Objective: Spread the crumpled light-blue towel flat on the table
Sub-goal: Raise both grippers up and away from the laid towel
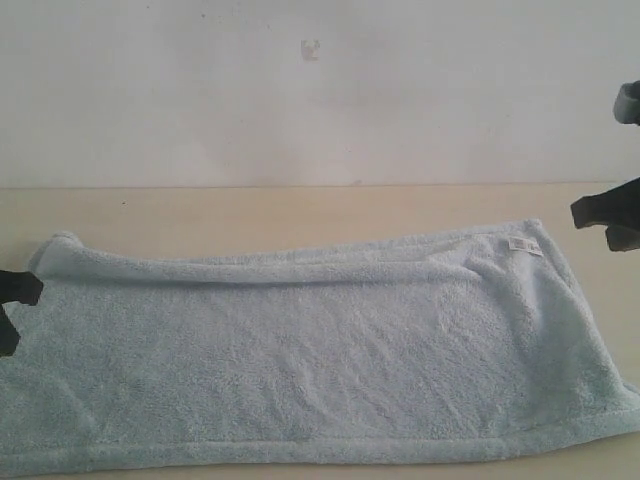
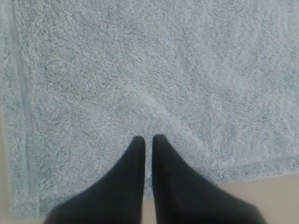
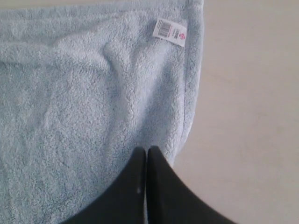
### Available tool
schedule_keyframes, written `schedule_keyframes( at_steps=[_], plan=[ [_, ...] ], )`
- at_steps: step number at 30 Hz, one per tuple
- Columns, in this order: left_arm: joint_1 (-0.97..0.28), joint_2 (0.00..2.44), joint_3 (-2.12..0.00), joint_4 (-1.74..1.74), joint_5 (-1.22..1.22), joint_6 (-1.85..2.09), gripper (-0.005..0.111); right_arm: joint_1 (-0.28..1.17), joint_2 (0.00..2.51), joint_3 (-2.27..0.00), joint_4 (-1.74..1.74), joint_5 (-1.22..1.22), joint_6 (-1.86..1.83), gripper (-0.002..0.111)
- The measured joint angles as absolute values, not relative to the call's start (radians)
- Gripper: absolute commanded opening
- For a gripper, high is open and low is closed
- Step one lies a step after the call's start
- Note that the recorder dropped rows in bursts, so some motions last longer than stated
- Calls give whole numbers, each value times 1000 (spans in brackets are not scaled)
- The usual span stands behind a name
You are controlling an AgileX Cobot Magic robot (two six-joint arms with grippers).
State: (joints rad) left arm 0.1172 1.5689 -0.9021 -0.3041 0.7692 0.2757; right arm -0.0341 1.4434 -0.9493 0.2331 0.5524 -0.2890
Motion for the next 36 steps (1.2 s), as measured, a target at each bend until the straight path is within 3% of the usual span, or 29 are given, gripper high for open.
schedule_keyframes(
  at_steps=[6,12,25,36],
  plan=[
    [117,1569,-900,-320,710,281,5,-34,1562,-1020,243,546,-340,0],
    [117,1569,-900,-400,680,345,5,-21,1815,-1295,249,608,-390,0],
    [117,1569,-900,-514,614,425,5,168,2248,-1897,385,853,-534,0],
    [117,1569,-900,-558,614,459,5,242,2389,-1996,386,882,-530,0]
  ],
)
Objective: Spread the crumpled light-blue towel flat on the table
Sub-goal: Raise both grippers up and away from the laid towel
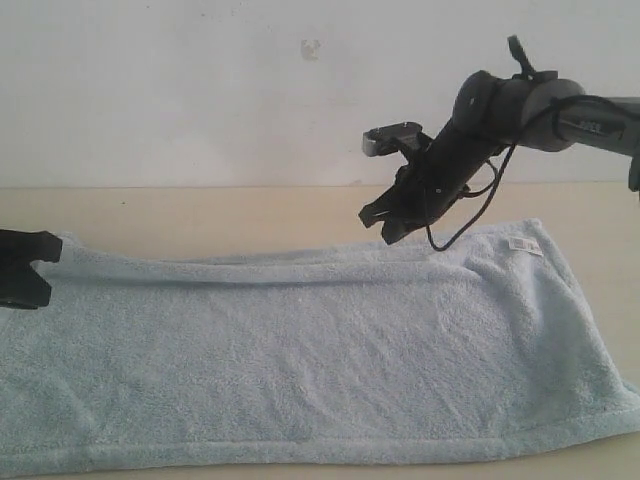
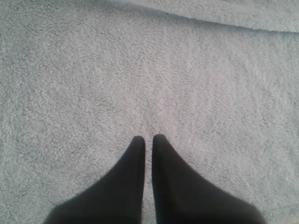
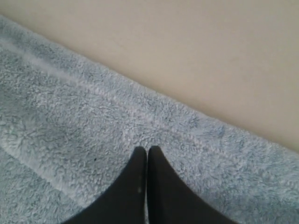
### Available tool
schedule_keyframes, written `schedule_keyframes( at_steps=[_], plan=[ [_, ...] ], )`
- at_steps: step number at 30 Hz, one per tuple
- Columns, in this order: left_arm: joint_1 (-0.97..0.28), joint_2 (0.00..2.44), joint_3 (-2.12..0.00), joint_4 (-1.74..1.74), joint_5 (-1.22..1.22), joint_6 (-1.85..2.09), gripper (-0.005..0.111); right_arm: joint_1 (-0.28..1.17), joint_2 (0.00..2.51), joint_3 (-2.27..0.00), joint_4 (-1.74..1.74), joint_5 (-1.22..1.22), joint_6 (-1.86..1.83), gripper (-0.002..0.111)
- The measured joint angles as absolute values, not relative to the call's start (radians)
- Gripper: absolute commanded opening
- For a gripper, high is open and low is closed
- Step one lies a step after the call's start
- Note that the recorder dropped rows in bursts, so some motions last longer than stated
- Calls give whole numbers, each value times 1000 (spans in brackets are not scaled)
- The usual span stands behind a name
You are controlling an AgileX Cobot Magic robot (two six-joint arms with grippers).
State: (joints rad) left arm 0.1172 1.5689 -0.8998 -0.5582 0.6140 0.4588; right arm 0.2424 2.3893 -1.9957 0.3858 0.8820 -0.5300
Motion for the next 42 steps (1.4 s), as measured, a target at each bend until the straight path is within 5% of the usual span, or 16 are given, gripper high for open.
schedule_keyframes(
  at_steps=[22,33,42],
  plan=[
    [117,1569,-900,-598,623,489,5,242,2496,-2043,350,819,-531,0],
    [117,1569,-900,-607,635,500,5,226,2568,-2245,284,745,-433,0],
    [117,1557,-900,-710,635,632,5,185,2488,-2286,606,1038,-628,0]
  ],
)
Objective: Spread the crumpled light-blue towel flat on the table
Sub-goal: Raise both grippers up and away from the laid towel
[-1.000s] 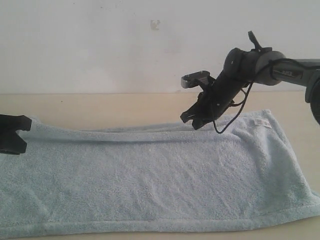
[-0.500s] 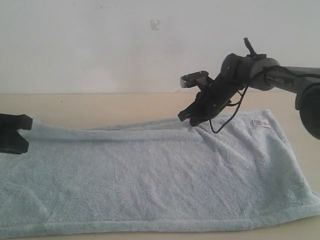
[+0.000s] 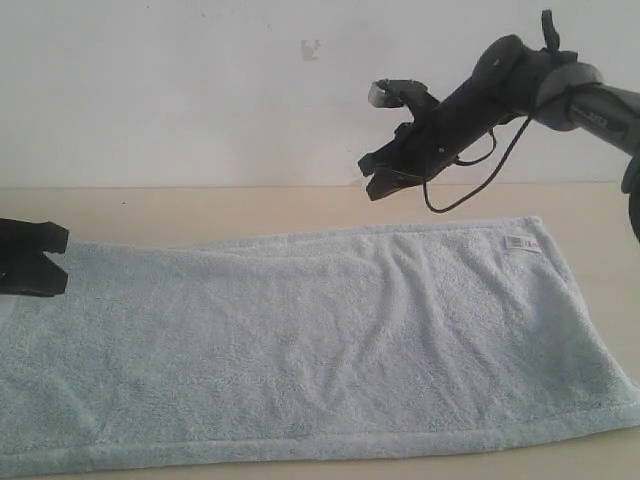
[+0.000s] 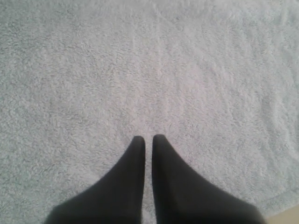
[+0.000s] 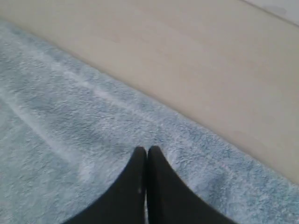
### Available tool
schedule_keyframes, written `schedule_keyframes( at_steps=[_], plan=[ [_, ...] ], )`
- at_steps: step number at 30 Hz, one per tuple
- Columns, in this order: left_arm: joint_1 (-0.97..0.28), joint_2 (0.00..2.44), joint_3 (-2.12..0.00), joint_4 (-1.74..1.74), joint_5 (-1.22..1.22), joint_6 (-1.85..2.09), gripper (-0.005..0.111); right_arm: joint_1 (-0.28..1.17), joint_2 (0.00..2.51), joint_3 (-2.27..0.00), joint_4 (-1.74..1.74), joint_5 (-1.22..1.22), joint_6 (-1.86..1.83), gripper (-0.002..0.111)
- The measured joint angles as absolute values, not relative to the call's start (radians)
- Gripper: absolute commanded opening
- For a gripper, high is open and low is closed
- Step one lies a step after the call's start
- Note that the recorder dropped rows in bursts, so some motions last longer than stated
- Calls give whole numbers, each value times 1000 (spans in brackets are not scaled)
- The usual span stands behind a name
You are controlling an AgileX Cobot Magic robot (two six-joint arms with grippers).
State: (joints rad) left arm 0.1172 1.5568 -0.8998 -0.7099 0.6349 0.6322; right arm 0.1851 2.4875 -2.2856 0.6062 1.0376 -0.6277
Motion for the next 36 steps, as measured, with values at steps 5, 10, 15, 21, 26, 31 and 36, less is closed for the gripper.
schedule_keyframes(
  at_steps=[5,10,15,21,26,31,36],
  plan=[
    [117,1490,-900,-755,600,687,6,174,2426,-2286,627,1142,-636,0],
    [117,1478,-921,-909,552,803,16,150,2356,-2232,659,1151,-633,0],
    [91,1599,-1044,-1115,555,985,25,106,2275,-2114,733,1133,-654,0],
    [18,1870,-1338,-1121,559,1015,25,64,2158,-1934,825,1101,-752,0],
    [-49,2083,-1534,-964,580,945,18,62,2083,-1816,878,1013,-822,0],
    [-78,2212,-1648,-908,598,884,4,62,2072,-1773,949,989,-884,0],
    [-78,2279,-1720,-908,653,857,4,62,2072,-1730,994,991,-938,0]
  ],
)
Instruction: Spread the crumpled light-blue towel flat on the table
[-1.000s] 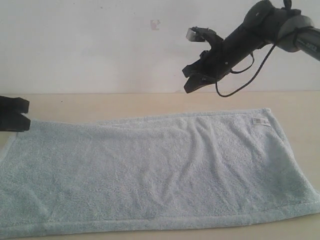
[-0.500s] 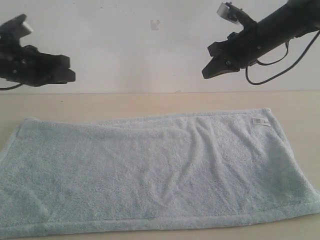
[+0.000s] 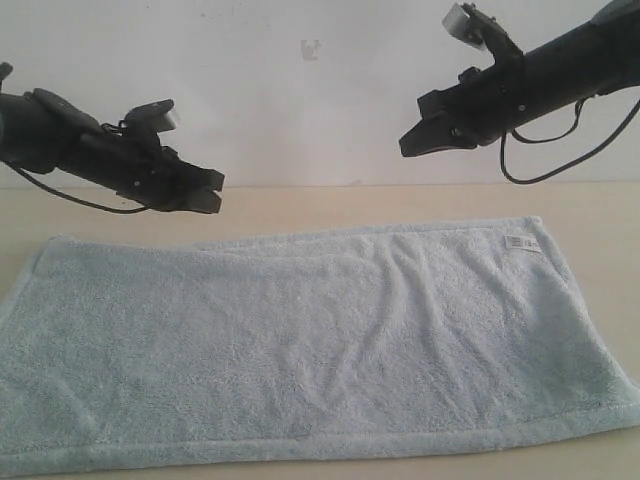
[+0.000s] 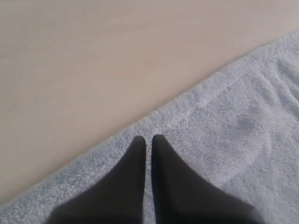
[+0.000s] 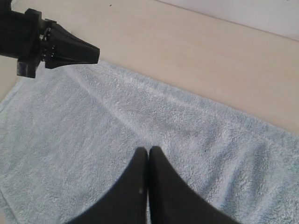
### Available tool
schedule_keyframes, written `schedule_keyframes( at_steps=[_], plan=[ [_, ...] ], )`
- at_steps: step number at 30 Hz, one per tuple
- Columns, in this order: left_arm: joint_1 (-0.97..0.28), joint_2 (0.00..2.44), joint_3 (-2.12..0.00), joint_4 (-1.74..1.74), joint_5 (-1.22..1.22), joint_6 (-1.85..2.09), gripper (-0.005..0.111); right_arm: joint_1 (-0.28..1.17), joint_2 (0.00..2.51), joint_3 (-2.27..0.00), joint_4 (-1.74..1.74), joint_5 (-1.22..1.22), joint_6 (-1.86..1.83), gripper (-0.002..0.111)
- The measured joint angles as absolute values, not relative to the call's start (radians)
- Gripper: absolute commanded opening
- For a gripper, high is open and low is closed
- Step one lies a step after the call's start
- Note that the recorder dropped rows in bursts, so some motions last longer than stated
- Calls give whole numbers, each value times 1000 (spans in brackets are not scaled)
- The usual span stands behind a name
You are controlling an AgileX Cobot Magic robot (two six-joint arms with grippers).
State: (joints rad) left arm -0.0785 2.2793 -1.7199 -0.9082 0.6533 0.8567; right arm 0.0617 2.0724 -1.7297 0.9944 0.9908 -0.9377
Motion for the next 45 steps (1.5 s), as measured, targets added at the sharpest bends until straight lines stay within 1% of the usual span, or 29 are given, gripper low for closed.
schedule_keyframes(
  at_steps=[7,19,28,34,40,45],
  plan=[
    [-78,2342,-1731,-876,661,853,4,60,2072,-1677,1037,946,-984,0],
    [-78,2386,-1732,-824,661,839,4,60,2072,-1670,1076,947,-1017,0],
    [-78,2405,-1733,-823,596,830,4,60,2072,-1670,1078,949,-1021,0],
    [-80,2409,-1740,-819,472,830,4,60,2072,-1670,1091,960,-1044,0],
    [-80,2452,-1801,-817,431,830,4,60,2072,-1670,1107,969,-1056,0],
    [-89,2473,-1881,-804,443,830,17,60,2072,-1670,1111,971,-1061,0]
  ],
)
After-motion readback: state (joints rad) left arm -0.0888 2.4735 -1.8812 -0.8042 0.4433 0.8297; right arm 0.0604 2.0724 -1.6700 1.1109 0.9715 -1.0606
